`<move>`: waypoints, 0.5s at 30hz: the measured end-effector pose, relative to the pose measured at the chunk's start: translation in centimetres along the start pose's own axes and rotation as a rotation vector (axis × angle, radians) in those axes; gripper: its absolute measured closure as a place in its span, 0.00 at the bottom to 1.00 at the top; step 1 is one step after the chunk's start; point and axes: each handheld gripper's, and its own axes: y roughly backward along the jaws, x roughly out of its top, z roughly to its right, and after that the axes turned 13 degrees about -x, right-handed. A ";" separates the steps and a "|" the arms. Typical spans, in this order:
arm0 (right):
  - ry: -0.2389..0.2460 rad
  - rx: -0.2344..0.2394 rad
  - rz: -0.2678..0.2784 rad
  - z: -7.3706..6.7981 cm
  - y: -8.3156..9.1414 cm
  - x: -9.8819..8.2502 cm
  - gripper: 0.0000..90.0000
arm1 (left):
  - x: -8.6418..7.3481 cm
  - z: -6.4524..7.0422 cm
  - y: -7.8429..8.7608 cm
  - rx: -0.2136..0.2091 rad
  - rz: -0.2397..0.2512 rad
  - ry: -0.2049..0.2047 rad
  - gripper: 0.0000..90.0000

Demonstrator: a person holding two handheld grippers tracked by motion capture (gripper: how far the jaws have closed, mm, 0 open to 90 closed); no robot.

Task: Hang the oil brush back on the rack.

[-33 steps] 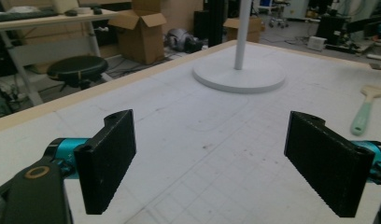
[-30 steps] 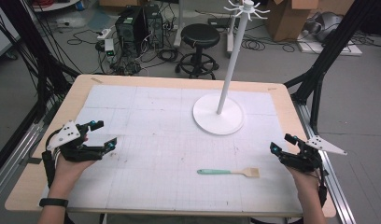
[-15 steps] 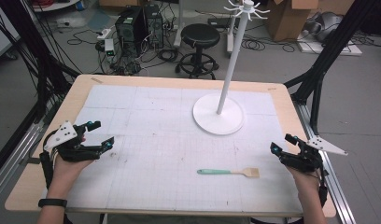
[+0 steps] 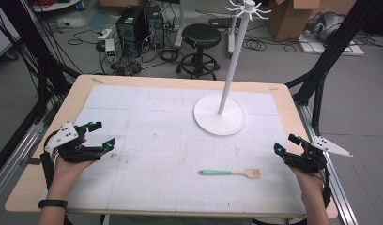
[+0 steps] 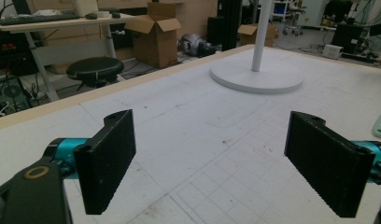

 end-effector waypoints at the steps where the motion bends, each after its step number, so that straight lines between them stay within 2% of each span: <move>1: 0.003 0.005 0.001 0.0 0.0 0.0 0.20 | 0.0 0.0 0.0 0.000 0.000 0.001 0.19; 5: 0.016 0.024 0.002 -0.3 -0.1 0.1 0.20 | 0.0 0.0 -0.1 -0.007 -0.005 0.000 0.19; 6: 0.020 0.049 0.003 -0.5 -0.1 0.2 0.19 | 0.0 0.0 -0.1 -0.006 -0.006 0.000 0.19; 7: 0.020 0.049 0.003 -0.5 -0.1 0.2 0.19 | -0.1 0.0 -0.1 -0.006 -0.009 -0.001 0.19; 9: 0.044 0.100 0.001 -1.0 -0.3 0.3 0.19 | -0.1 0.0 -0.2 -0.008 -0.014 -0.002 0.19; 11: 0.051 0.113 -0.003 -1.2 -0.4 0.3 0.19 | -0.1 0.0 -0.3 -0.010 -0.018 -0.001 0.19; 13: 0.074 0.156 -0.011 -1.8 -0.6 0.3 0.19 | -0.2 0.0 -0.5 -0.018 -0.025 -0.001 0.19; 15: 0.083 0.170 -0.015 -2.0 -0.7 0.3 0.19 | -0.2 0.0 -0.5 -0.018 -0.026 -0.003 0.19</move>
